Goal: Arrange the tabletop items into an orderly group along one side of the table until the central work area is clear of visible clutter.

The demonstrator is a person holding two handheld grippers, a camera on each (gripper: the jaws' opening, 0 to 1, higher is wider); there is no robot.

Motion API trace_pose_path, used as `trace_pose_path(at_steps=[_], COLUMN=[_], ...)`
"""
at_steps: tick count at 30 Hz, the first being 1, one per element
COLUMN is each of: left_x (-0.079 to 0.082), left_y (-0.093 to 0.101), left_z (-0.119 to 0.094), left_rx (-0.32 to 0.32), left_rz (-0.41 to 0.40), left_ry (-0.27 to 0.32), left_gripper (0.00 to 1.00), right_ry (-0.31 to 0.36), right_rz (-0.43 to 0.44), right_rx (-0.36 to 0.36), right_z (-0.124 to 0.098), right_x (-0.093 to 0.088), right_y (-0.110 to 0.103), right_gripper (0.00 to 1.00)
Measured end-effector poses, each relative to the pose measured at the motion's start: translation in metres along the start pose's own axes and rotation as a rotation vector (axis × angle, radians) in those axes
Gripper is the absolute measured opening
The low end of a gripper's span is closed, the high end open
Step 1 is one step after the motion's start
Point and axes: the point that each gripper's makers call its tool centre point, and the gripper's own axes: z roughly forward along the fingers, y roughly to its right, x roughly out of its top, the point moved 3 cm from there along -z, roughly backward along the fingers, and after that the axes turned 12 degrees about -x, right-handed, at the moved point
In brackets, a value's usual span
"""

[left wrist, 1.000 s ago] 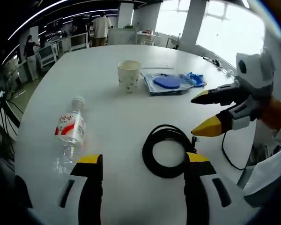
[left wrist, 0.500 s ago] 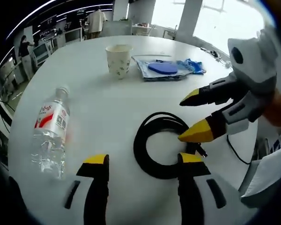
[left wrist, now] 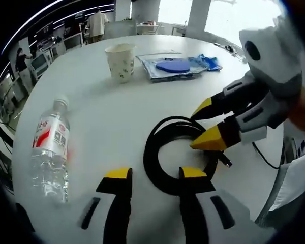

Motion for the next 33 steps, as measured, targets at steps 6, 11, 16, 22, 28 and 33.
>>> trace_pose_path(at_steps=[6, 11, 16, 22, 28, 33], left_x=[0.001, 0.003, 0.006, 0.014, 0.028, 0.048], left_y=[0.000, 0.001, -0.004, 0.001, 0.010, 0.019], left_z=[0.003, 0.005, 0.002, 0.001, 0.000, -0.002], left_rx=[0.029, 0.041, 0.030, 0.018, -0.007, -0.028], left_rz=[0.062, 0.075, 0.055, 0.058, 0.077, 0.094], left_ry=[-0.012, -0.023, -0.017, -0.018, 0.001, 0.029], left_gripper=[0.26, 0.16, 0.09, 0.06, 0.04, 0.03], right_ry=[-0.002, -0.006, -0.004, 0.010, 0.054, 0.090], right_rz=[0.006, 0.002, 0.050, 0.089, 0.123, 0.145], right_rx=[-0.013, -0.028, -0.010, -0.011, -0.025, -0.048], right_z=[0.000, 0.002, -0.002, -0.011, -0.027, -0.042], right_x=[-0.001, 0.002, 0.002, 0.002, 0.010, 0.013], right_y=[0.001, 0.001, 0.005, 0.009, 0.022, 0.035], right_gripper=[0.14, 0.07, 0.04, 0.03, 0.01, 0.00])
